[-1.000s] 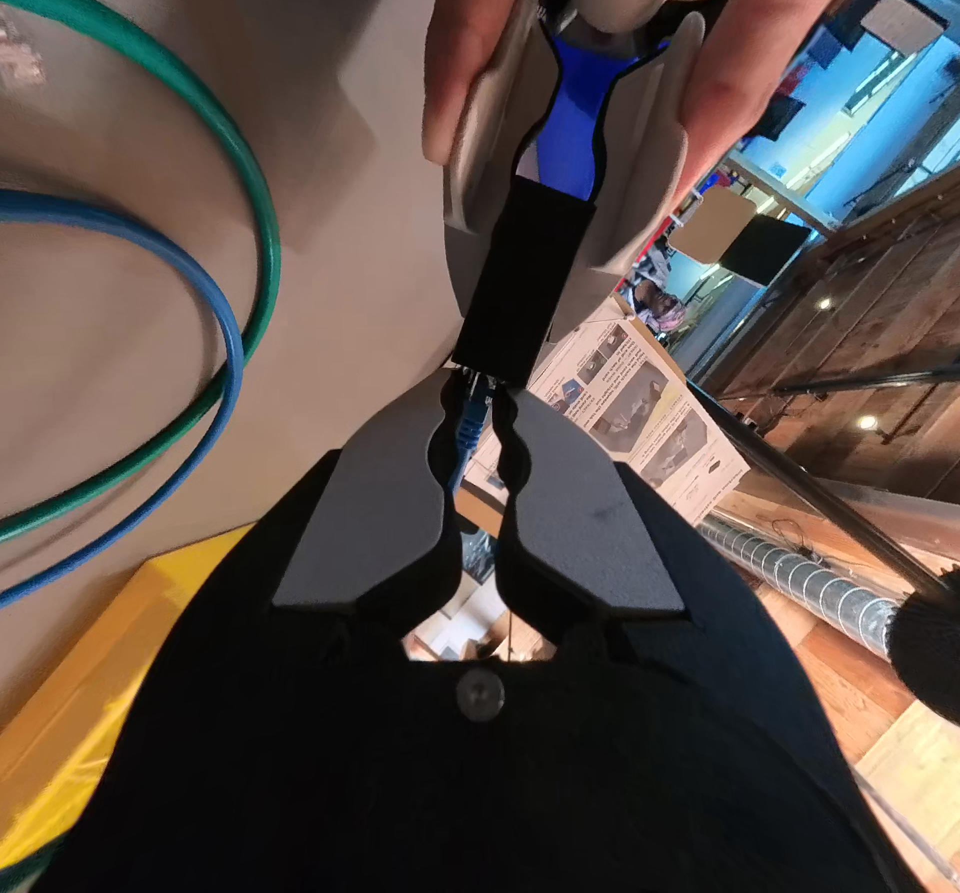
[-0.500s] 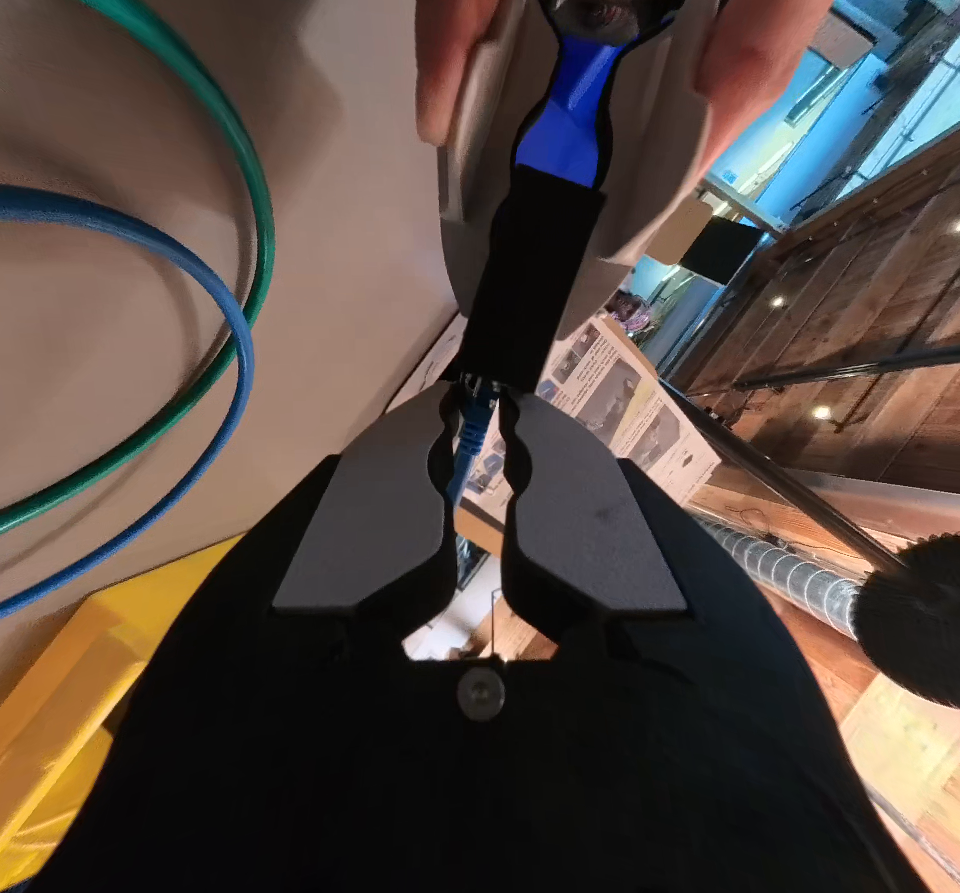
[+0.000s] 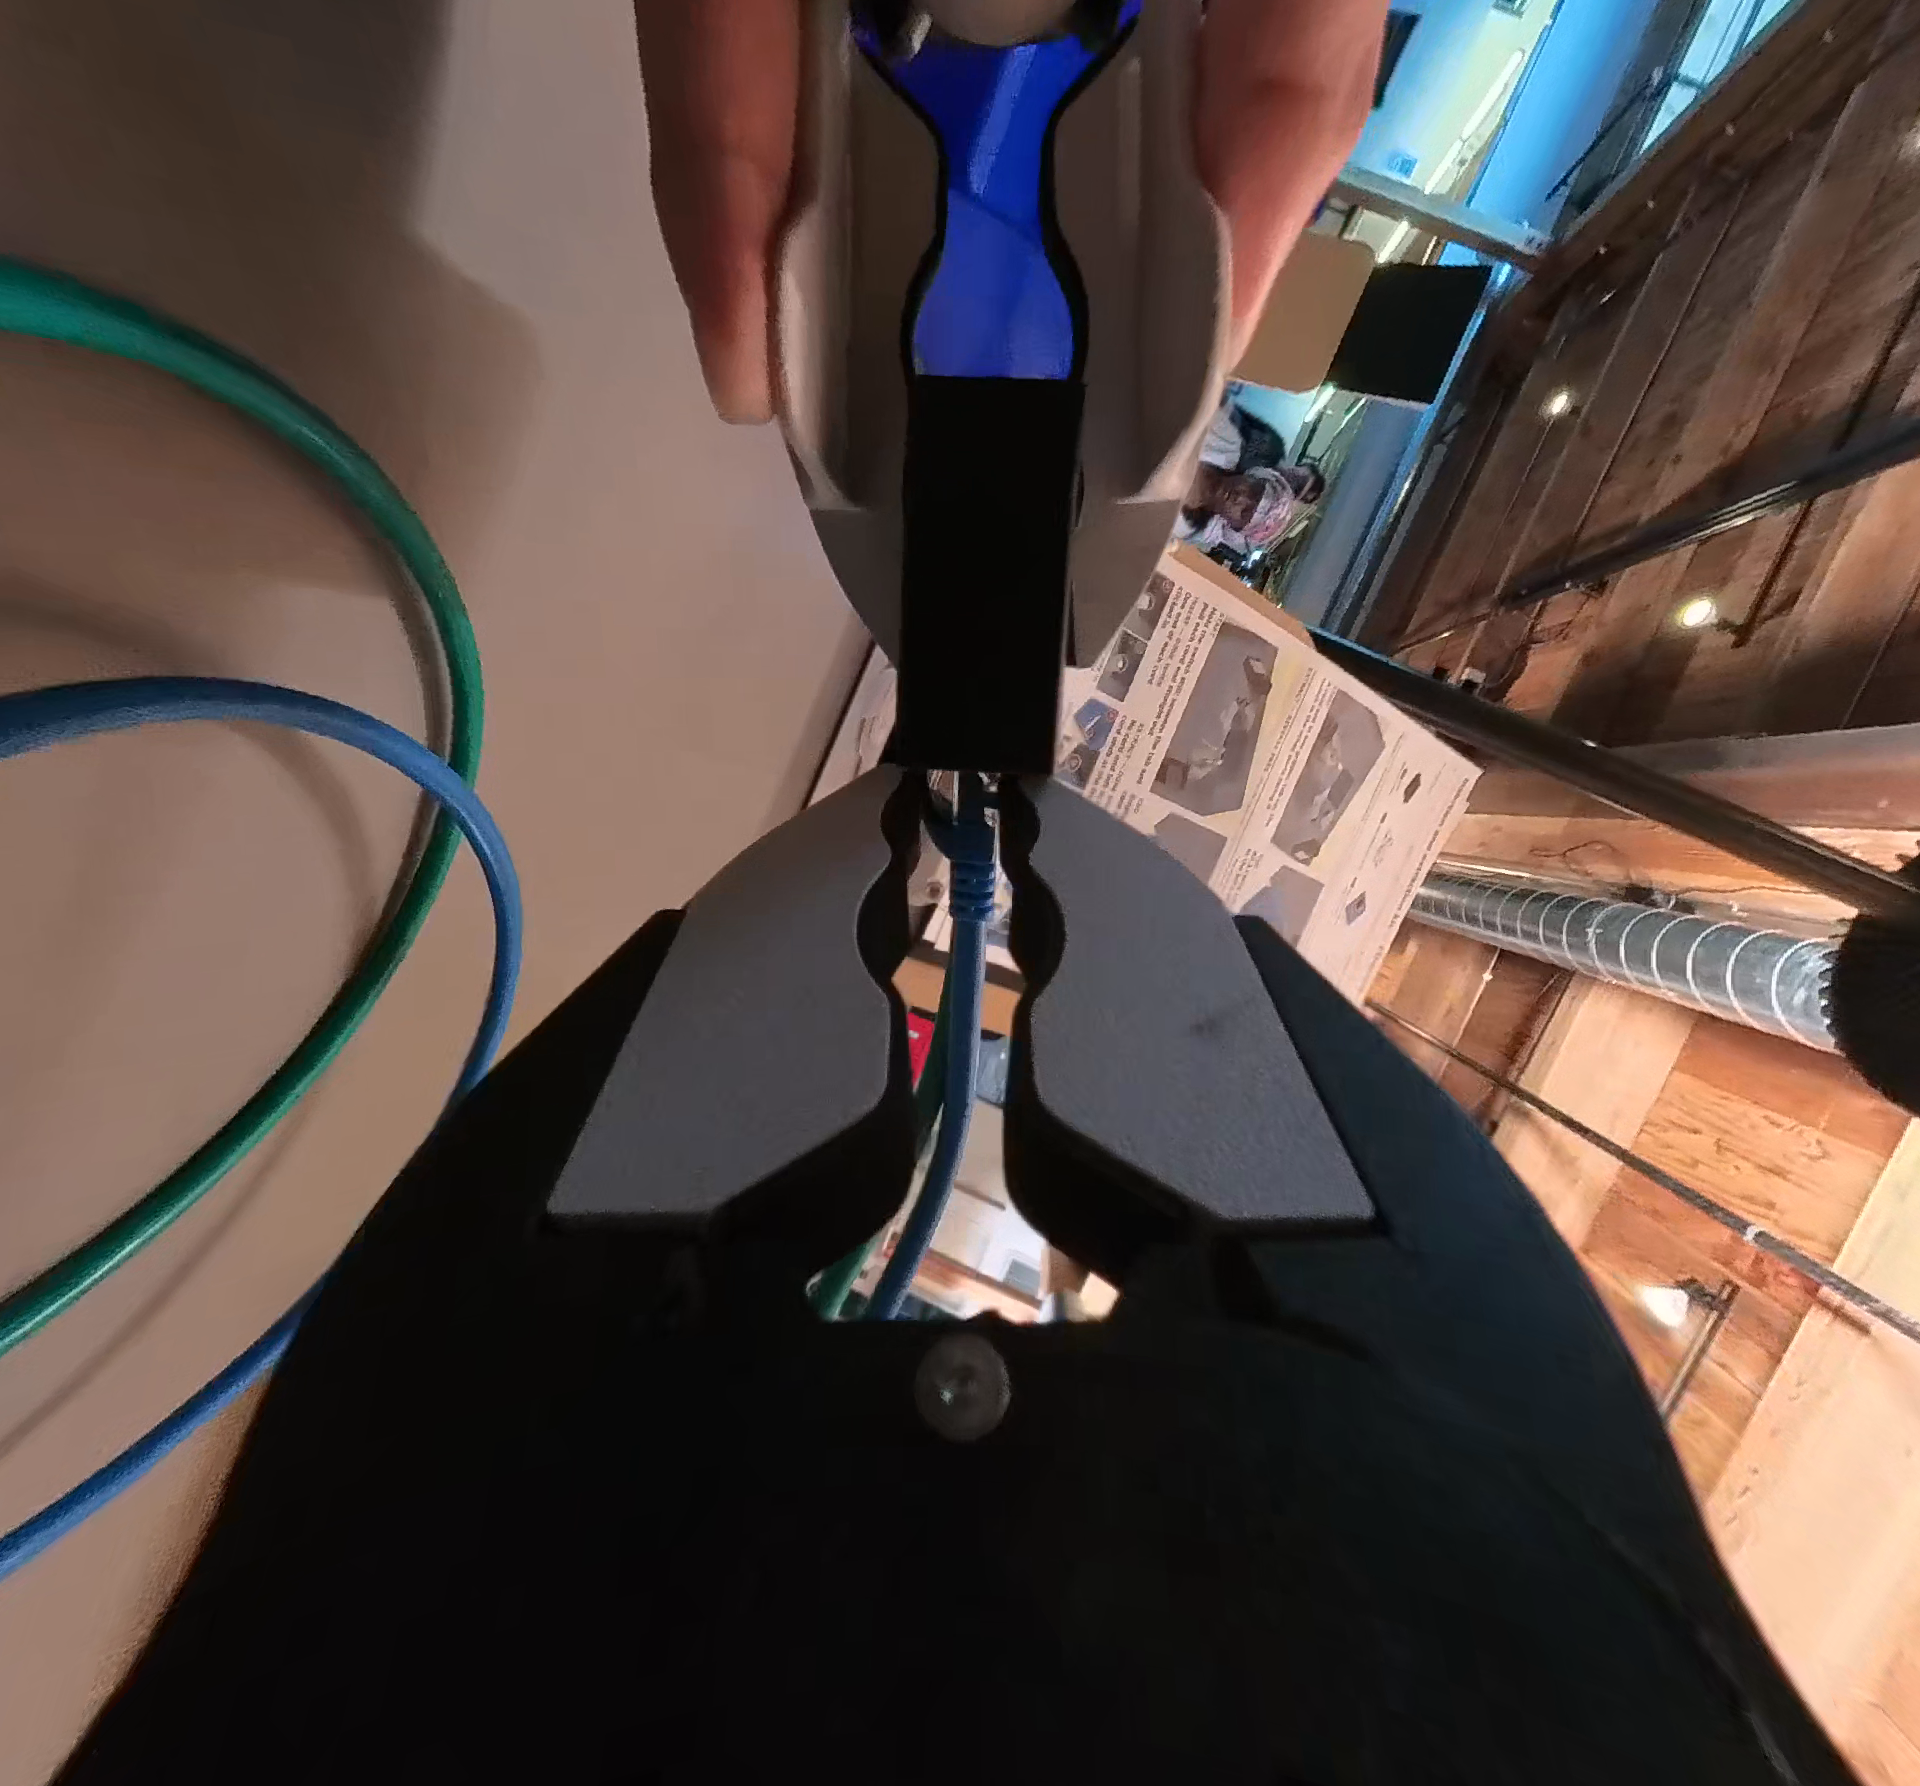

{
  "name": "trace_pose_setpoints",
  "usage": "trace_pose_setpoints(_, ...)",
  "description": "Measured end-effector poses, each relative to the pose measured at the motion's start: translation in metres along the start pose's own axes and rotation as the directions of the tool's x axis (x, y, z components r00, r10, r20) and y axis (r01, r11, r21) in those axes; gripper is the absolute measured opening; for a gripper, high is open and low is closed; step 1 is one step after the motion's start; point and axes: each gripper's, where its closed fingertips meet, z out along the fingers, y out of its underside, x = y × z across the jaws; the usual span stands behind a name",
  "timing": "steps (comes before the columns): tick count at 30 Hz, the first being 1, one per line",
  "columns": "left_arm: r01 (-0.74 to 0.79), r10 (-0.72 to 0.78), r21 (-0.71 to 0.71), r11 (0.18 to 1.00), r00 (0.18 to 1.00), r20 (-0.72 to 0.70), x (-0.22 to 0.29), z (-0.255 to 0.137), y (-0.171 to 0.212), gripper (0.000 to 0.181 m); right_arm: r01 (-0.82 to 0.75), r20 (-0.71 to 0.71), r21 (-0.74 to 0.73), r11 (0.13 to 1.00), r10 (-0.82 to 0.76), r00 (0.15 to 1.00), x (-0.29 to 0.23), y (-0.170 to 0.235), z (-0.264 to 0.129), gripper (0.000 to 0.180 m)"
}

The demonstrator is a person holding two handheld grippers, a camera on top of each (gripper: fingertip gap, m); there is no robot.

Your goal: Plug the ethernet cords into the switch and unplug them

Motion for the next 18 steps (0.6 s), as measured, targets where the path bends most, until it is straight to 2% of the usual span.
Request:
trace_pose_setpoints(6, 0.012, -0.012, 0.009, 1.000, 1.000, -0.004, -0.001, -0.001, -0.002, 0.027, 0.017, -0.005, -0.016, 1.000, -0.017, 1.000, 0.000, 0.000, 0.001, 0.014)
trace_pose_setpoints(13, 0.070, -0.071, 0.066, 0.995, 0.997, 0.009, -0.016, -0.007, -0.011, 0.027, 0.098, 0.094, -0.028, 0.995, -0.095, 0.991, -0.014, -0.003, 0.010, 0.014)
trace_pose_setpoints(18, 0.066, -0.066, 0.061, 0.996, 0.998, -0.010, -0.009, -0.007, -0.013, 0.027, 0.078, 0.094, -0.026, 0.997, -0.076, 0.993, -0.006, -0.002, 0.012, 0.014)
